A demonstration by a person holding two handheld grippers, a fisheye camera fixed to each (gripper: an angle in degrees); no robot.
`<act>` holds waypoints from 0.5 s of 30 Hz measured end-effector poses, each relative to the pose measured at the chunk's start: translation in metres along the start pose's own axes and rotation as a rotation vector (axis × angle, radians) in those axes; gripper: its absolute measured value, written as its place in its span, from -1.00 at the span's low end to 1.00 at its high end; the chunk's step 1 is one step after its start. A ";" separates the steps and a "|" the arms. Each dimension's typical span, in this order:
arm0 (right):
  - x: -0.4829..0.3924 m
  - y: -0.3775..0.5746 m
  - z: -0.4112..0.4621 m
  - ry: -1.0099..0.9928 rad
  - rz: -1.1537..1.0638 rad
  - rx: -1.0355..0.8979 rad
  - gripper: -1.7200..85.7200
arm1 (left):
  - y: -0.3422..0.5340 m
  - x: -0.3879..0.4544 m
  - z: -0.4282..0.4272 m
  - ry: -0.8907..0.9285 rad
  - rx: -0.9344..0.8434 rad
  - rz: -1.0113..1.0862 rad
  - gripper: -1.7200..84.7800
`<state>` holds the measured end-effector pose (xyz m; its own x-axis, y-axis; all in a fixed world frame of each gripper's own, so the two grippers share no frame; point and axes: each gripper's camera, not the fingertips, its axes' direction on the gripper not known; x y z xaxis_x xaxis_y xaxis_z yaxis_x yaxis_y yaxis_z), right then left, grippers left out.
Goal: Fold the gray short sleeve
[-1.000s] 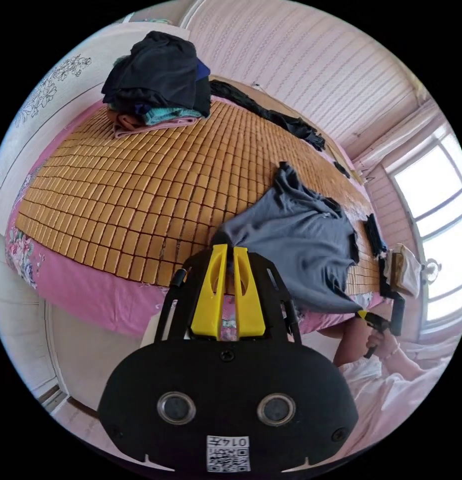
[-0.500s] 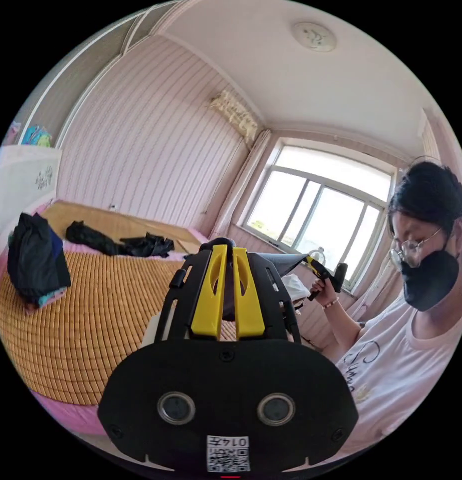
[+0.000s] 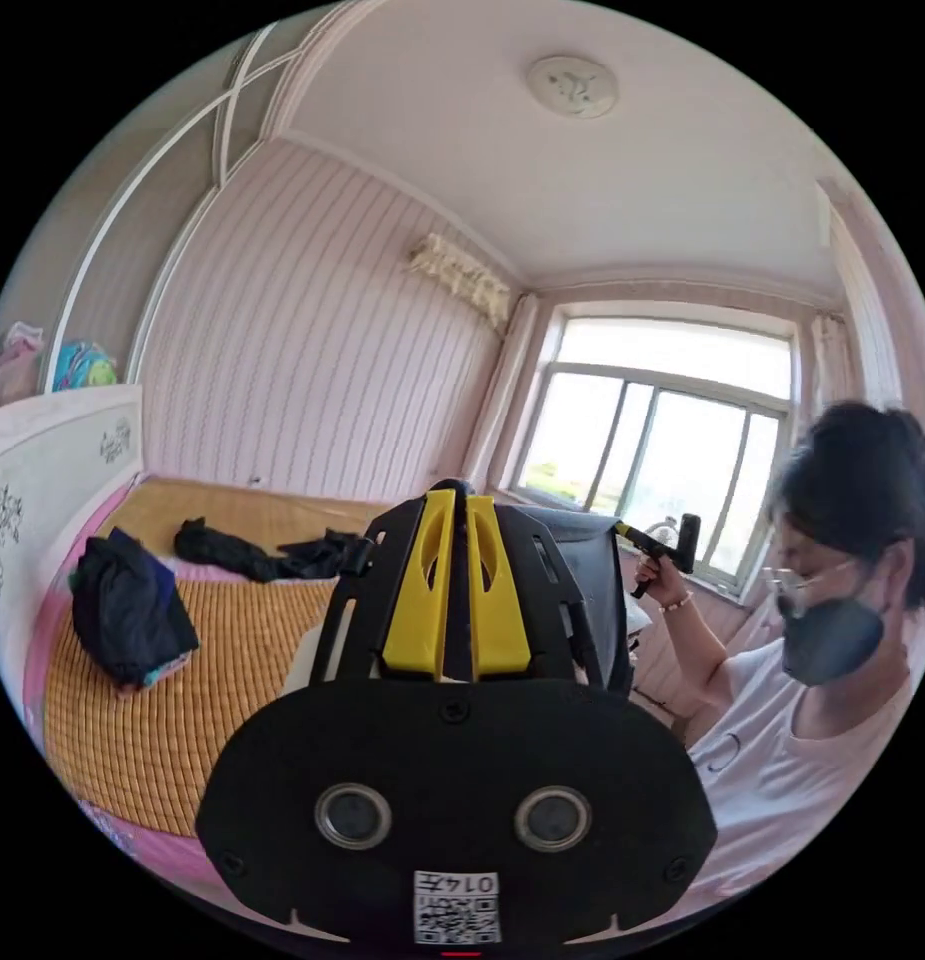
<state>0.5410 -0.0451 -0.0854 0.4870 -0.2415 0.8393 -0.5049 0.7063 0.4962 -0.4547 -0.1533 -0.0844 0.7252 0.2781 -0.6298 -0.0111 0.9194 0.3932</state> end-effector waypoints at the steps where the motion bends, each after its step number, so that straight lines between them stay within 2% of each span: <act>1: 0.016 0.006 0.040 0.023 0.033 -0.073 -0.95 | 0.002 -0.009 0.016 -0.026 -0.029 -0.023 -0.98; 3: 0.040 0.008 0.088 0.045 0.078 -0.120 -0.95 | 0.003 -0.045 0.071 -0.095 -0.118 -0.148 -0.98; 5: 0.058 -0.009 0.115 0.081 0.097 -0.105 -0.95 | -0.010 -0.058 0.095 -0.148 -0.117 -0.186 -0.98; 10: 0.078 -0.110 0.096 0.140 0.038 0.165 -0.95 | -0.078 -0.030 0.109 -0.153 0.063 -0.036 -0.98; 12: 0.081 -0.125 0.090 0.149 0.013 0.210 -0.95 | -0.093 -0.026 0.114 -0.131 0.114 -0.013 -0.98; 15: 0.095 -0.110 0.104 0.125 -0.006 0.186 -0.95 | -0.080 -0.039 0.137 -0.124 0.060 -0.008 -0.98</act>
<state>0.5687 -0.2152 -0.0376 0.5694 -0.1525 0.8078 -0.6188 0.5675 0.5432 -0.3874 -0.2759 0.0003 0.8047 0.2309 -0.5469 0.0338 0.9020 0.4304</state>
